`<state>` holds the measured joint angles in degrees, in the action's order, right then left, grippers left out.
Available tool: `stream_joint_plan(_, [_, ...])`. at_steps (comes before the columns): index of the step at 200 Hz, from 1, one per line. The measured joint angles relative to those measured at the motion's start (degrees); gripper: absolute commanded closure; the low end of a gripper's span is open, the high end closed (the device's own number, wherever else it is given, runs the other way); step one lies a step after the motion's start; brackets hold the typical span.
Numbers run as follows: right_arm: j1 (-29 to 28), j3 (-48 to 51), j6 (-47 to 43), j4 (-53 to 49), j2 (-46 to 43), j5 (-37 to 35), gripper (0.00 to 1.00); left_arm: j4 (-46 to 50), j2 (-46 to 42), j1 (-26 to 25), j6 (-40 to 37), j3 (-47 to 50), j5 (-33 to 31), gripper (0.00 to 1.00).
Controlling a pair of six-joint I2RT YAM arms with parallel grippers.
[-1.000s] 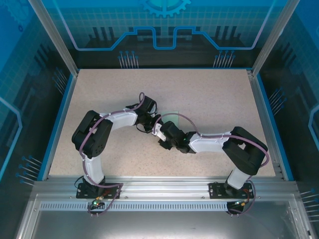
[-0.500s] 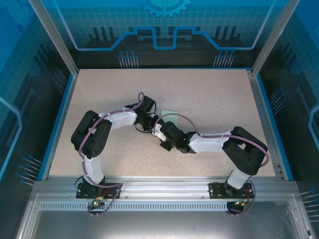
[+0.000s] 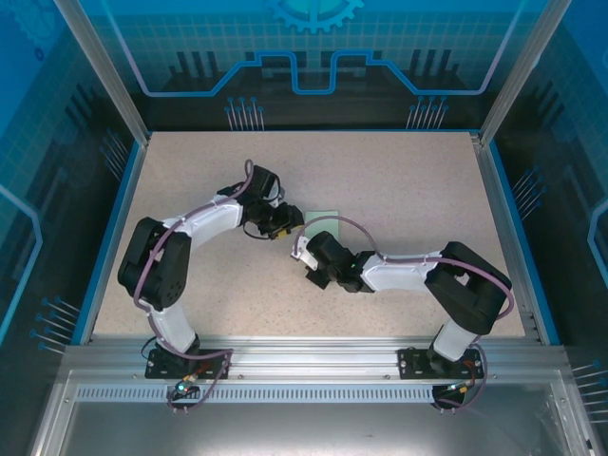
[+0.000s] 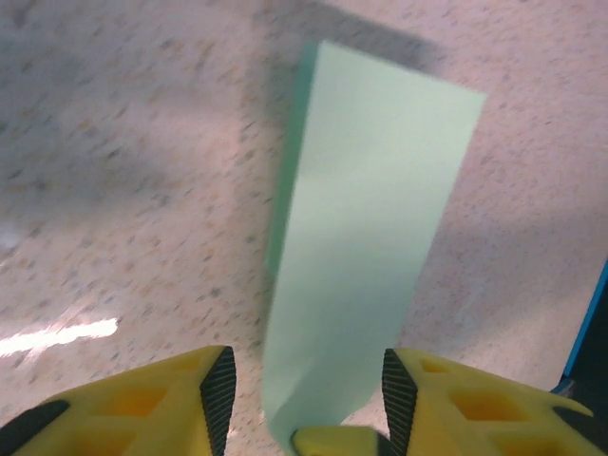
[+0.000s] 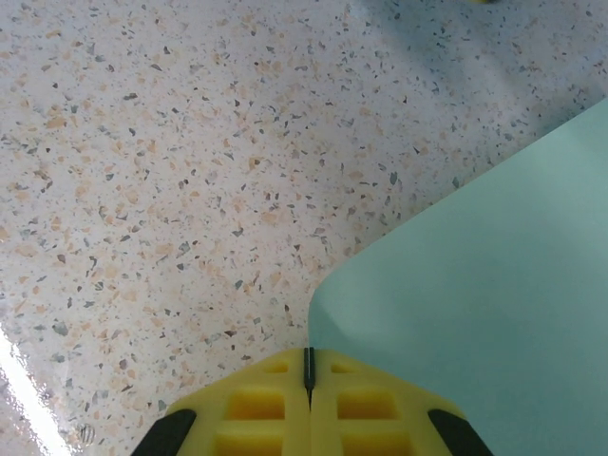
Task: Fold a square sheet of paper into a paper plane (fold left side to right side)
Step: Third fold the triangle at the center of the table.
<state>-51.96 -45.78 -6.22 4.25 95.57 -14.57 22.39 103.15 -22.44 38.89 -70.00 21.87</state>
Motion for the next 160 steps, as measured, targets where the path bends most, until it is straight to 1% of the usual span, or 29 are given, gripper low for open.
stream_joint_plan(41, [0.2, 0.0, 0.2, -0.3, 0.0, 0.1, 1.00, 0.6, 9.3, -1.7, -1.9, -11.8, 3.3, 0.62])
stream_joint_plan(70, [0.3, 0.0, 0.2, -0.4, 0.0, 0.1, 1.00, 2.0, 14.9, -4.0, -3.1, -17.6, 4.7, 0.63])
stream_joint_plan(90, [0.4, 0.0, 0.2, -0.4, 0.0, 0.4, 1.00, 2.5, 17.9, -5.0, -3.2, -19.5, 5.5, 0.64])
stream_joint_plan(125, [1.0, 0.0, 0.5, -1.2, 0.0, 2.1, 1.00, 4.0, 22.9, -5.0, -3.5, -21.8, 5.9, 0.65])
stream_joint_plan(160, [1.9, -0.7, 0.9, -2.8, 0.0, 4.9, 1.00, 5.2, 25.4, -5.0, -4.6, -22.8, 6.3, 0.67])
